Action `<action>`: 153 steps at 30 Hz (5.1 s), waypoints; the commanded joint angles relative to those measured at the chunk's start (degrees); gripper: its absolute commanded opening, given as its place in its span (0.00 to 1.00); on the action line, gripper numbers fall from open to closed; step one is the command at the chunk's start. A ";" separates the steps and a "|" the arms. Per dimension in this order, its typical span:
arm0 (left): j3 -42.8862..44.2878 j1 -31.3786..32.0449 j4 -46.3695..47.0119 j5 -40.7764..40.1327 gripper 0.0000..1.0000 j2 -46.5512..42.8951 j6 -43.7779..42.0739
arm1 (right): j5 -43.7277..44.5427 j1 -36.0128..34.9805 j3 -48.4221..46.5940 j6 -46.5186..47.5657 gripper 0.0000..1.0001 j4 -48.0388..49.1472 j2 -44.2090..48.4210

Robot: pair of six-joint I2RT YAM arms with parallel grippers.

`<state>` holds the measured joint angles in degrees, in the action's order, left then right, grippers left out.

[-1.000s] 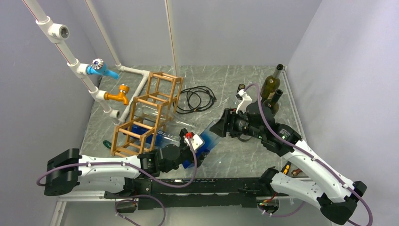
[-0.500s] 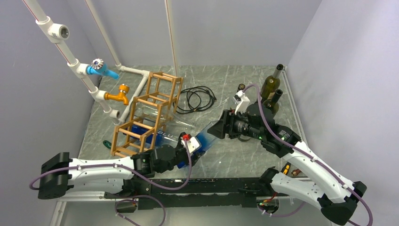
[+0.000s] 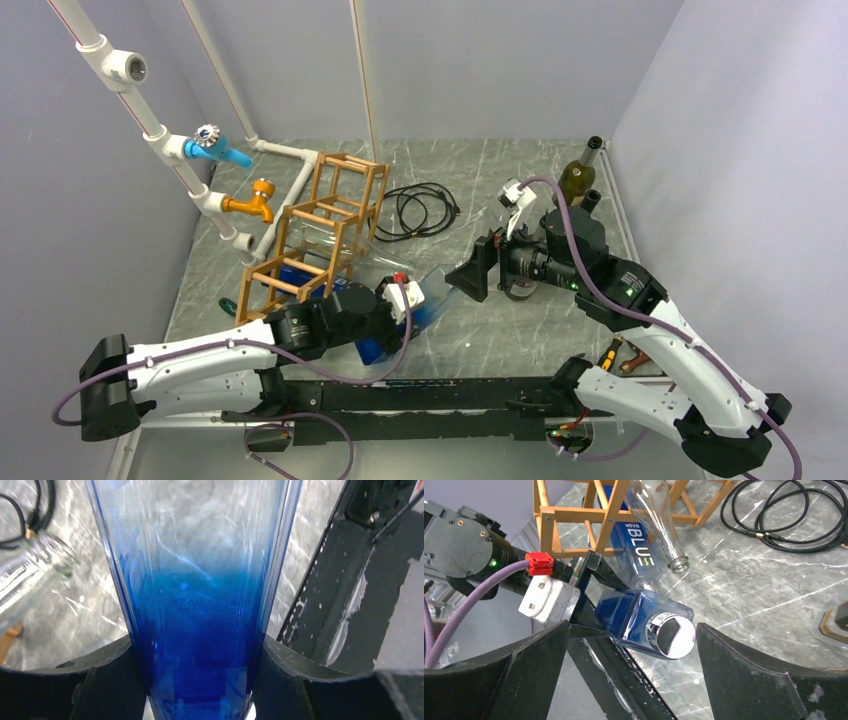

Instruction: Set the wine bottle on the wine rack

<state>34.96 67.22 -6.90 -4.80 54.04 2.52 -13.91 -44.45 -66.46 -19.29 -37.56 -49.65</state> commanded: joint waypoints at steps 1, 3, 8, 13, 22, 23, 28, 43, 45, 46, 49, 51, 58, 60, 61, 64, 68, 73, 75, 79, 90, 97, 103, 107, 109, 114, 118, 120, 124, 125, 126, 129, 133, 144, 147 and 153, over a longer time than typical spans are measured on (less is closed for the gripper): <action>6.52 -2.38 -0.23 5.15 0.00 -3.72 1.78 | -1.47 0.07 -2.18 3.83 1.00 -0.09 -0.18; 7.10 -4.33 -1.17 8.04 0.00 -4.63 2.80 | -0.84 0.06 -2.08 4.91 1.00 -0.10 -0.21; 11.18 -11.21 -6.34 19.06 0.00 -4.03 7.08 | 5.11 0.06 -0.82 11.68 1.00 1.16 -0.66; 16.35 -17.95 -13.46 32.64 0.00 -1.14 9.21 | 1.50 0.06 -4.22 21.04 1.00 2.00 -2.11; 21.95 -22.36 -17.85 45.16 0.00 2.05 10.97 | -4.43 -0.49 -3.97 46.08 0.99 -1.65 0.37; 22.44 -22.47 -18.49 46.31 0.00 2.98 10.63 | -3.93 -1.38 -2.90 50.03 0.99 -1.67 2.41; 25.13 -23.98 -23.02 49.42 0.00 6.15 9.04 | -7.80 -4.83 -2.08 63.11 0.99 -1.51 5.46; 25.06 -27.58 -25.26 60.44 0.00 8.42 8.49 | 7.01 -23.46 -8.76 79.33 0.99 -10.12 -10.93; 25.54 -27.58 -26.40 61.06 0.00 9.14 7.76 | 8.31 -25.05 -8.29 80.83 0.99 -9.88 -11.50; 25.78 -27.56 -27.05 61.43 0.00 9.50 7.42 | 8.93 -25.60 -7.57 81.76 0.99 -9.41 -11.26; 25.68 -27.56 -27.89 62.89 0.00 9.96 7.10 | 11.93 -27.24 -6.19 84.47 0.99 -10.48 -11.54; 24.75 -27.58 -26.77 64.42 0.00 9.43 7.73 | 15.48 -29.07 -4.85 86.76 0.99 -10.63 -11.19; 22.98 -27.50 -25.95 66.38 0.00 7.91 9.22 | 22.33 -33.42 -4.45 93.68 0.99 -12.77 -12.11; 22.78 -27.41 -26.99 65.72 0.00 7.68 8.97 | 23.97 -34.09 -3.99 94.72 0.99 -12.30 -12.96; 22.67 -27.36 -27.26 65.70 0.00 7.62 8.90 | 24.20 -34.37 -3.65 95.16 0.99 -11.87 -13.28; 21.67 -26.80 -26.02 65.96 0.00 6.74 10.32 | 24.64 -34.78 -2.36 96.10 0.99 -10.67 -14.35; 20.89 -25.21 -26.01 64.07 0.00 5.86 10.94 | 26.97 -35.33 -1.52 96.98 0.99 -8.02 -16.03; 20.70 -22.39 -26.54 61.08 0.00 5.89 11.06 | 27.58 -35.93 -1.92 97.43 0.99 -7.56 -18.43; 21.02 -21.37 -27.29 59.78 0.00 5.83 10.66 | 27.05 -36.04 -2.14 97.08 0.99 -7.86 -19.00; 21.51 -20.22 -28.72 58.23 0.00 5.66 9.95 | 26.57 -36.13 -1.33 96.74 0.98 -8.23 -19.65; 24.69 -20.36 -33.25 53.13 0.23 7.40 7.03 | 29.01 -36.08 4.77 95.44 0.00 -3.13 -17.22; 25.51 -21.54 -29.98 49.07 1.00 6.52 9.07 | 27.32 -36.14 7.16 85.82 0.00 -4.04 -13.95; 30.69 -22.09 -33.31 38.69 0.99 4.90 8.11 | 29.96 -36.50 12.18 76.15 0.00 -2.39 -9.17; 35.34 -22.13 -33.64 29.88 0.99 1.07 6.96 | 35.66 -36.71 13.02 65.02 0.00 -3.37 -7.95; 38.07 -22.13 -33.56 24.49 1.00 -0.74 6.57 | 39.78 -36.99 13.62 60.02 0.00 -3.67 -7.72; 44.31 -22.13 -29.90 12.16 0.99 -5.37 4.77 | 45.06 -37.03 12.25 47.40 0.00 -7.74 -9.10; 45.92 -22.13 -23.55 3.38 1.00 -8.09 2.76 | 45.99 -37.12 10.86 41.31 0.00 -12.09 -10.25; 46.22 -22.16 -20.60 -0.40 1.00 -8.86 1.78 | 46.44 -37.12 10.99 39.60 0.00 -12.98 -9.54; 46.79 -22.13 -16.24 -4.65 1.00 -9.27 -0.83 | 48.28 -37.12 9.91 34.34 0.00 -15.29 -8.99; 46.80 -22.13 -15.22 -5.30 1.00 -9.22 -1.38 | 48.62 -37.12 9.53 32.80 0.00 -15.86 -9.05; 46.81 -22.13 -14.37 -5.67 0.99 -9.21 -1.79 | 48.75 -37.12 9.10 31.26 0.00 -16.59 -9.26; 46.76 -22.13 -11.70 -5.63 0.99 -8.53 -4.39 | 49.72 -37.12 7.97 26.43 0.00 -19.20 -10.20; 47.21 -22.16 -10.12 -5.19 1.00 -6.21 -5.74 | 50.80 -37.12 7.59 23.01 0.00 -21.33 -10.28; 37.14 -22.13 -6.93 -6.89 0.99 -6.36 -7.18 | 49.78 -37.12 8.11 19.38 0.00 -23.52 -9.68; 35.71 -22.15 -7.30 -8.29 0.99 -6.25 -7.46 | 50.39 -37.03 8.27 18.08 0.00 -23.61 -9.21; 31.45 -22.13 -5.52 -8.16 0.98 -7.14 -6.31 | 52.75 -36.24 10.02 17.31 0.00 -22.98 -8.98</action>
<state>67.92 45.23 -16.49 -11.94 48.21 -3.88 31.55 -81.36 -54.89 1.23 -65.12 -61.17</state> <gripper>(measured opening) 0.984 0.637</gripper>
